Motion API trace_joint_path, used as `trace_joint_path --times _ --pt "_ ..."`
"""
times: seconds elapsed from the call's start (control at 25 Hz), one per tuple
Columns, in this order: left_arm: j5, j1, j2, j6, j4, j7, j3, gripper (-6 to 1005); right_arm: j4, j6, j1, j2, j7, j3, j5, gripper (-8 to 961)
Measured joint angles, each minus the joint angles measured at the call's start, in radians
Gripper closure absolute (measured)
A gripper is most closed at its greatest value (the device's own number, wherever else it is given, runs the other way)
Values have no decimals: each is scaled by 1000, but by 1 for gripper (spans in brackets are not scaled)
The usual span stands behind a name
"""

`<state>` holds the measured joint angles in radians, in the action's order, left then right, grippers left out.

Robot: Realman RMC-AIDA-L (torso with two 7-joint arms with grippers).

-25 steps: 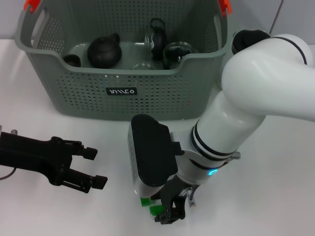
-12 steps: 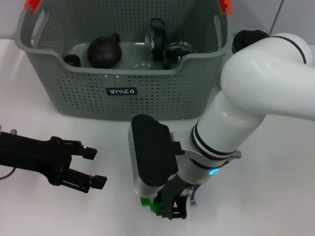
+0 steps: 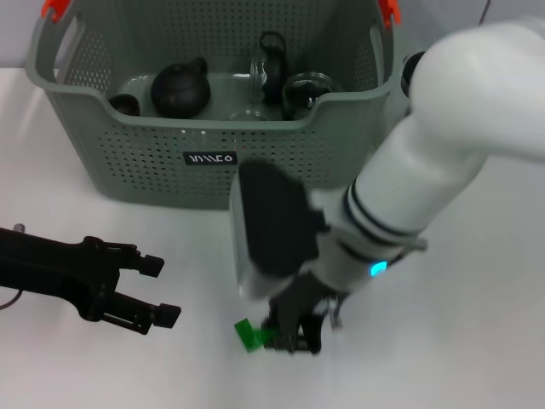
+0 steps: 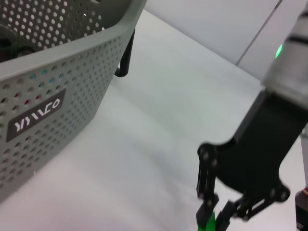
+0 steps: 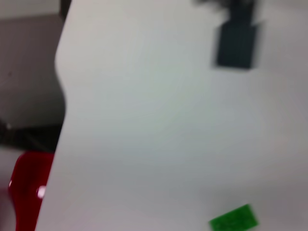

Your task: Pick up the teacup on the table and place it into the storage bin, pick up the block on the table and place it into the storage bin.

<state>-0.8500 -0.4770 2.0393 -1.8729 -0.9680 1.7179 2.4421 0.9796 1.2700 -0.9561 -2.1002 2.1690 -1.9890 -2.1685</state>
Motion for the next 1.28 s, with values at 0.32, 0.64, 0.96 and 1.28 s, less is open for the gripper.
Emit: trace_joint_path --times 0.32,0.64,0.96,1.28 --pt "-2 -1 -3 8 0 -15 0 37 201 131 41 2 13 342 -114 788" --pt "-6 -12 4 28 1 -21 -7 37 174 -27 -31 2 0 599 -92 787" --pt "0 -21 -4 32 2 -23 -37 40 -95 -263 -145 11 -22 680 -147 737" --pt "0 -30 -25 28 3 -31 -43 44 -151 -288 -180 14 8 760 -219 626"
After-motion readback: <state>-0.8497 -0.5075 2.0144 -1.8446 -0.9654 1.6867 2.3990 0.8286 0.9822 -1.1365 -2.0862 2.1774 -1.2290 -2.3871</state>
